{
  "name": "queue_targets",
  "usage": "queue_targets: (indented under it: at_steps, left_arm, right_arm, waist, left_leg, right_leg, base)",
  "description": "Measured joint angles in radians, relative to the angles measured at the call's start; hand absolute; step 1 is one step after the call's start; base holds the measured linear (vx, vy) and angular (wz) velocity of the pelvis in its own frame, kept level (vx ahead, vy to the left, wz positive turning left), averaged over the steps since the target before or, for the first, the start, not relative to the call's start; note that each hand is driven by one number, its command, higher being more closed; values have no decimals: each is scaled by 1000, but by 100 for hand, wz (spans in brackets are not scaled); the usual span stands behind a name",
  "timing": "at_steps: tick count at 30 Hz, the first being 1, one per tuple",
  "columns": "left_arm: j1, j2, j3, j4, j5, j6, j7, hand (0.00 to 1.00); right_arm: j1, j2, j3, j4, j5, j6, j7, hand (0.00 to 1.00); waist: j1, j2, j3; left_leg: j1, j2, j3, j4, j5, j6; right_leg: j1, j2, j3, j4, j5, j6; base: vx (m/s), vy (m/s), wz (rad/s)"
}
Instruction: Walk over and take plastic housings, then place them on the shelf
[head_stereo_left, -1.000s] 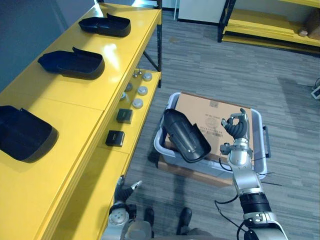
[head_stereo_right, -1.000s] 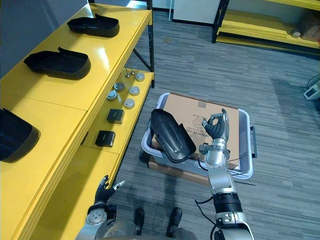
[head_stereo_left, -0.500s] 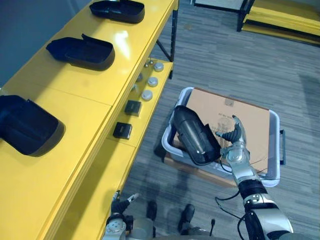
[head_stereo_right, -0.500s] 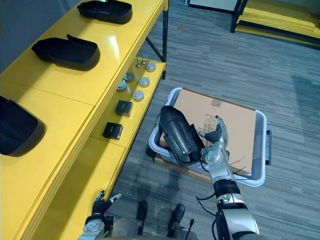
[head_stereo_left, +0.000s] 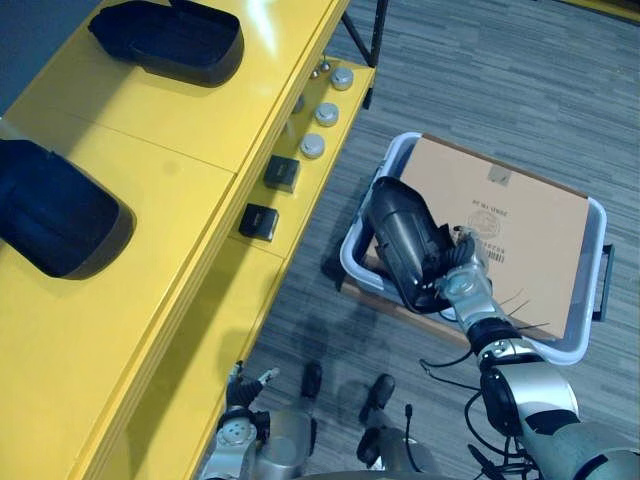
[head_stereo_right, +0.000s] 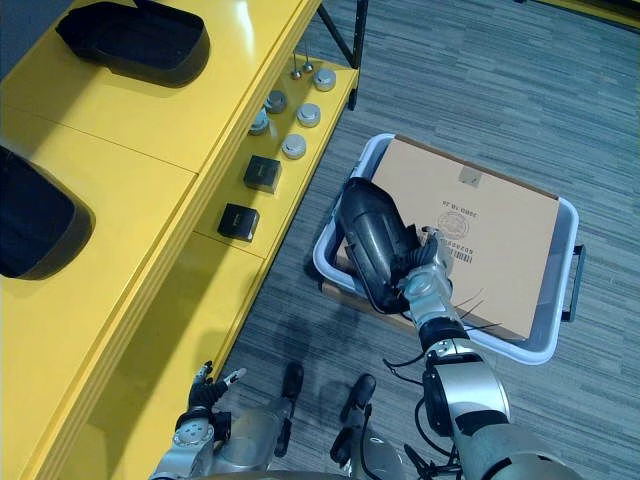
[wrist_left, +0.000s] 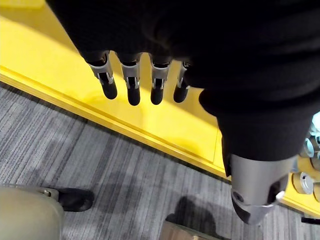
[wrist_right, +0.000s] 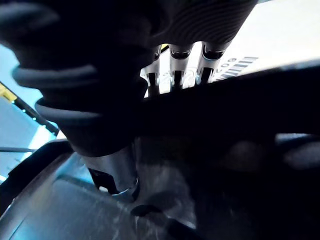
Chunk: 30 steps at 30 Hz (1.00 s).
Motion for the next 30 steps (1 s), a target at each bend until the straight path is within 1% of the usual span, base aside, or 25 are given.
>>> queue_targets:
  at_steps: [6,11,13,15,16,18,21,22,23,24,25,28,30]
  left_arm:
    - [-1,2,0,-2,-2,0,0,0]
    - [-1,2,2,0,-2,2,-1,0]
    - [-1,2,3,0,-2,2,-2,0]
    - [1,4,3,0,-2,4,-4,0]
    - [2,5,5,-1,-2,6,-4,0]
    - [2,5,5,-2,-1,11,-4,0]
    - [11,2,5,-24,-1,22,-7,0]
    - [14,1,4,-36,0,22,-7,0]
    - [19,0,4,-54,0,22,-8,0]
    - [28,1,3,-91,0,22,-9,0]
    - [38,0,-7,-126,0,23,-9,0]
    - [50,-3,-42,-229,0,23,-8,0]
    - [49,-6,-63,-282,0,21,-8,0]
  right_arm:
    - [-3,12,1,0,43,-10,9,100]
    - [16,11,0,-8,51,-16,9,100]
    - [55,11,-1,-68,55,-16,8,100]
    - [103,10,-2,-149,63,-17,8,100]
    - [142,10,-2,-216,64,-17,7,100]
    - [205,11,-10,-325,64,-19,6,100]
    - [308,14,-70,-500,61,-25,-12,100]
    - [326,14,-78,-527,61,-26,-18,100]
    - [351,15,-90,-570,61,-26,-22,100]
    - [389,30,-112,-654,61,-27,-40,100]
    - [428,47,-120,-722,61,-27,-56,100]
    - [502,87,-127,-838,60,-41,-82,100]
    - [520,107,-126,-881,59,-50,-93,100]
  waist:
    - [1,-4,14]
    - [-1,-4,14]
    - [-3,-4,14]
    - [-17,-5,14]
    - [-23,-5,13]
    - [-24,-4,13]
    - [-34,-4,11]
    - [-37,-4,10]
    - [-47,-5,7]
    - [-62,-3,0]
    - [-66,-4,-19]
    - [-74,-2,-58]
    - [-78,0,-76]
  left_leg:
    - [8,0,5,0,0,0]
    - [38,0,10,-4,-1,0]
    - [52,1,12,-16,-1,0]
    - [53,0,14,-16,-1,0]
    - [54,0,20,-16,-1,0]
    - [59,0,27,-16,-1,0]
    - [87,1,34,-15,-5,4]
    - [89,2,34,-14,-7,7]
    - [89,2,34,-14,-7,6]
    - [89,3,35,-12,-12,14]
    - [89,7,44,-10,-20,18]
    - [86,13,51,9,-33,22]
    - [87,15,58,13,-34,21]
  right_leg:
    - [5,-1,6,0,0,0]
    - [27,0,21,0,0,0]
    - [34,0,25,0,0,1]
    - [35,-1,25,0,0,1]
    - [36,-2,25,0,0,1]
    - [39,-1,32,0,0,1]
    - [63,0,41,0,-2,4]
    - [65,1,42,0,-3,5]
    - [66,1,42,0,-3,5]
    - [64,2,45,0,-3,5]
    - [61,5,51,0,-3,5]
    - [64,10,56,0,-6,4]
    - [64,12,62,0,-7,3]
  base:
    - [4,35,-1]
    - [7,32,-7]
    - [4,38,-6]
    - [-4,49,1]
    - [2,45,-3]
    - [10,37,-10]
    - [20,29,-10]
    - [0,0,0]
    - [3,38,-4]
    - [1,45,-14]
    - [10,40,-15]
    - [35,19,-11]
    - [21,7,-9]
